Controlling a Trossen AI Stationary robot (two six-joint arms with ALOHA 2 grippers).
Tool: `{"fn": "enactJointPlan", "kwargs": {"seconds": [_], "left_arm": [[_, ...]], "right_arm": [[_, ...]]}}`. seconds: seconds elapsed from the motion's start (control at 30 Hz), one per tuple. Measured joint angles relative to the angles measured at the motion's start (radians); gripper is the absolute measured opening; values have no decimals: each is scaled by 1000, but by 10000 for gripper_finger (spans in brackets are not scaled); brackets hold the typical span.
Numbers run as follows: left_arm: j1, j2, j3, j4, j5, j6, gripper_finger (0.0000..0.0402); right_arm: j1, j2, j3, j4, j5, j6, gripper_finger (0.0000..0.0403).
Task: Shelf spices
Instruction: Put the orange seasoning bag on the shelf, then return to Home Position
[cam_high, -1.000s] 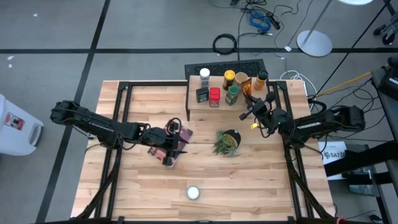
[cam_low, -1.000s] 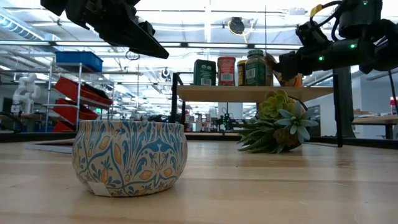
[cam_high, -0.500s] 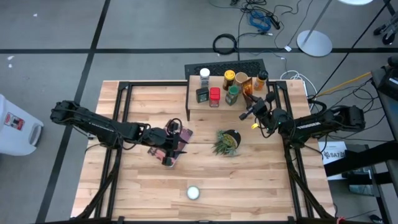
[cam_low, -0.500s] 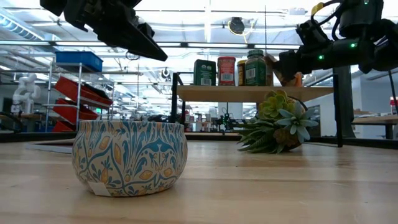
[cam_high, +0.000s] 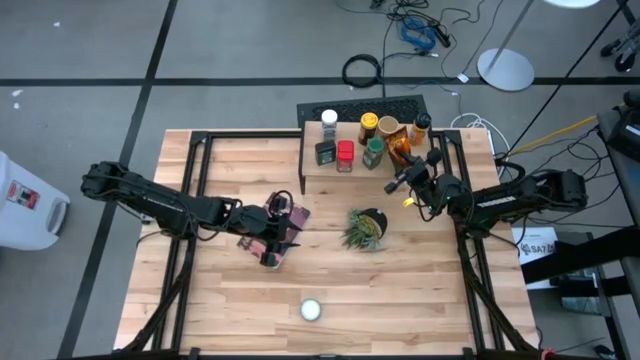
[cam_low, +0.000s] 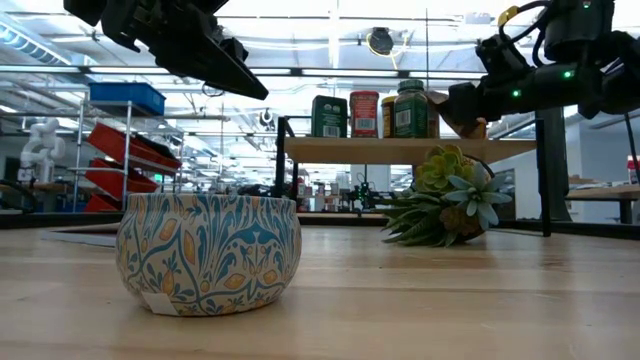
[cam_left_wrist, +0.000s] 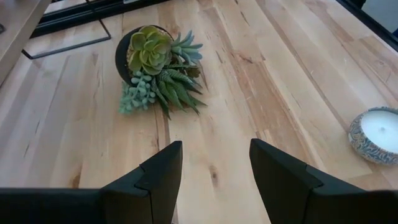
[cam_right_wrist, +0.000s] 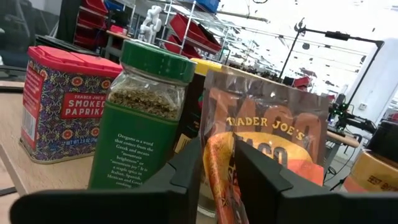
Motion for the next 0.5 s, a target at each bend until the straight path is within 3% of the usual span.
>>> {"fn": "enactJointPlan", "kwargs": {"seconds": [0.33,0.5], "left_arm": [[0,0,0,0,0,0,198],[0,0,0,0,0,0,198]], "right_arm": [[37,0,0,53,2,-56,101],[55,0,0,72,90,-94,118]]}}
